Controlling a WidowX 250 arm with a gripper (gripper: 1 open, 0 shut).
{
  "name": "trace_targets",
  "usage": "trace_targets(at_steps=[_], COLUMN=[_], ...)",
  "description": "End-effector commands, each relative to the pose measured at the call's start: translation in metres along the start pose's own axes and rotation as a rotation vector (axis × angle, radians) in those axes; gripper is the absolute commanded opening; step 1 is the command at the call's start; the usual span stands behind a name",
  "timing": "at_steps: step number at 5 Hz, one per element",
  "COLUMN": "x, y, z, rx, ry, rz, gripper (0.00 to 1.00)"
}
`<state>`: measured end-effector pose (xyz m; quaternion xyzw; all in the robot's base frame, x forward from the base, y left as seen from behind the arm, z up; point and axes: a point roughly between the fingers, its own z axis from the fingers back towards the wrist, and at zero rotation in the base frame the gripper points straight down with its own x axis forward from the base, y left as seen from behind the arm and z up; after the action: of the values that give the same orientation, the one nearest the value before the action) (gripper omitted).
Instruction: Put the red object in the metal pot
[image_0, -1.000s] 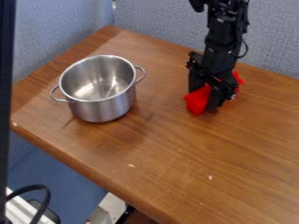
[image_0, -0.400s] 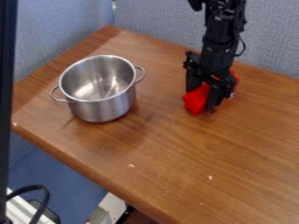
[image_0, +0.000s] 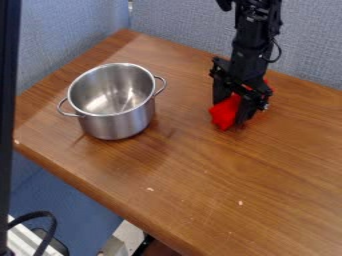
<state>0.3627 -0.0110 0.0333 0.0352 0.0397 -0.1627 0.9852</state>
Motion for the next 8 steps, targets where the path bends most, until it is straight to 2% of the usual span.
trace_targets(at_steps=[1,3,8], x=[0.006,0.007,0.012], y=[0.010,0.010,0.021], z=[0.017,0.017,0.033], rx=[0.013,0.008,0.001], ry=[-0.049,-0.046,-0.075], rz=[0.029,0.042,0.058], gripper=[0.00,0.00,0.00])
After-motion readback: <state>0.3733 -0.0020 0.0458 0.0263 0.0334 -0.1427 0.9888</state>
